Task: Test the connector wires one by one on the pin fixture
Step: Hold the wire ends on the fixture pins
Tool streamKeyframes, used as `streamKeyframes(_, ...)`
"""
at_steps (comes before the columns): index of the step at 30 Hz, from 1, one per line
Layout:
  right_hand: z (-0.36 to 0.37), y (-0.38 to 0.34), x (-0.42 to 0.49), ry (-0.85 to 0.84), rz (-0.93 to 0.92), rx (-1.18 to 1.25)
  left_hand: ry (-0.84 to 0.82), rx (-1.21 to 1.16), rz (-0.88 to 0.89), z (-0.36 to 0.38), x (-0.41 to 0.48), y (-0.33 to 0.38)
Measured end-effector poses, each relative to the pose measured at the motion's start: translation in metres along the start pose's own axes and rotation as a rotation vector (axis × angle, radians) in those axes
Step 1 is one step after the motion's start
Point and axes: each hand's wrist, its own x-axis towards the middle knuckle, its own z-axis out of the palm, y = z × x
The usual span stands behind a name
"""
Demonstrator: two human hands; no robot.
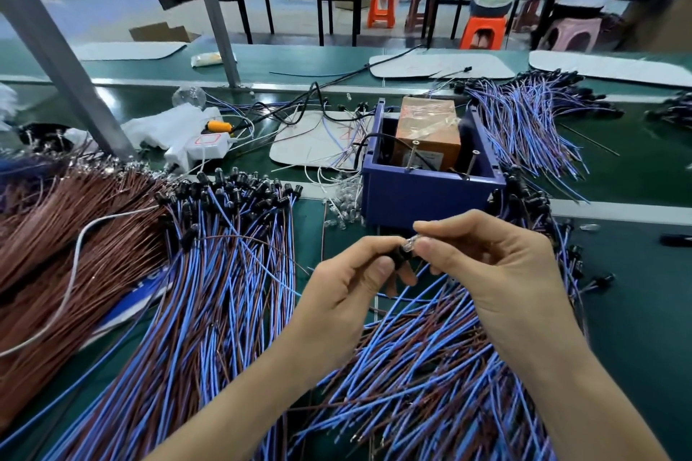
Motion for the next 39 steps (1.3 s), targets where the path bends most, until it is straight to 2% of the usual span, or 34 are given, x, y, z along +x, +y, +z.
streamKeyframes(7,-0.004,-0.002,-0.001,-0.018,-0.084,-0.258,0.007,0.054,-0.037,-0.002,-0.001,-0.005)
streamKeyframes(11,-0.009,-0.004,-0.002,-0.040,-0.056,-0.248,-0.010,0.052,-0.052,-0.003,-0.002,-0.006)
streamKeyframes(16,-0.010,-0.002,-0.004,-0.060,-0.116,-0.493,-0.063,0.120,-0.069,-0.006,0.003,-0.007)
streamKeyframes(18,-0.010,-0.002,-0.004,-0.063,-0.095,-0.450,-0.085,0.111,-0.082,-0.009,0.006,-0.006)
streamKeyframes(23,-0.010,0.005,-0.006,-0.022,0.051,-0.166,-0.120,0.011,-0.162,-0.008,0.007,-0.006)
streamKeyframes(33,-0.011,0.010,-0.009,-0.082,0.033,-0.124,-0.190,-0.220,-0.264,-0.008,0.009,-0.001)
streamKeyframes(39,-0.016,0.011,-0.006,-0.087,0.136,-0.025,-0.184,-0.243,-0.295,-0.005,0.010,0.003)
